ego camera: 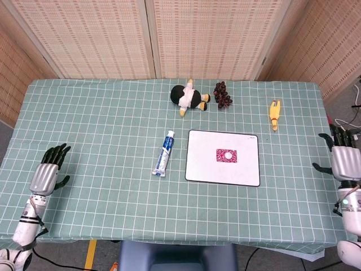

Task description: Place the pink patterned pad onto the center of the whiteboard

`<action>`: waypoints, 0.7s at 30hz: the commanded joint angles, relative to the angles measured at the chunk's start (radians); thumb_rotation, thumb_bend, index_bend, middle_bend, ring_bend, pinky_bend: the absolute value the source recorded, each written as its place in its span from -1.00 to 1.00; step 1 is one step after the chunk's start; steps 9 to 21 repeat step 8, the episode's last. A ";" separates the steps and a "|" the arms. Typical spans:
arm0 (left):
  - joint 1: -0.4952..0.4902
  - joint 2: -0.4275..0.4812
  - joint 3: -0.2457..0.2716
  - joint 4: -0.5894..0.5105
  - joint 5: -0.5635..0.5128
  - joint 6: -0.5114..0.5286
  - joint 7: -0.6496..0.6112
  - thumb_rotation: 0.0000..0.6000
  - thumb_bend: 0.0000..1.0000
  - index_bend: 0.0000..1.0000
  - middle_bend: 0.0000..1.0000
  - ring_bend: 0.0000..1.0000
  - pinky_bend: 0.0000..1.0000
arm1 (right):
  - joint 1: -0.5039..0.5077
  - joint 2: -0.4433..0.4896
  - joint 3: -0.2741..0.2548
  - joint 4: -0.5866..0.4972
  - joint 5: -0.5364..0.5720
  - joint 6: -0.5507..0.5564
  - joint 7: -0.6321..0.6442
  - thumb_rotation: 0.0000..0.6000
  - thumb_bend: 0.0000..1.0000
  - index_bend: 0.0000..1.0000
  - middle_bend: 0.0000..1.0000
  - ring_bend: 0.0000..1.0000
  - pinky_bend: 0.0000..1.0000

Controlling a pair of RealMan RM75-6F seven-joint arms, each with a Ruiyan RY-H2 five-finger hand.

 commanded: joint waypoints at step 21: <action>-0.006 -0.008 0.001 0.010 0.001 -0.009 0.006 1.00 -0.53 -1.00 -1.00 -1.00 -1.00 | -0.073 -0.106 0.022 0.219 -0.130 -0.061 0.192 1.00 -0.94 -0.54 -0.99 -1.00 -1.00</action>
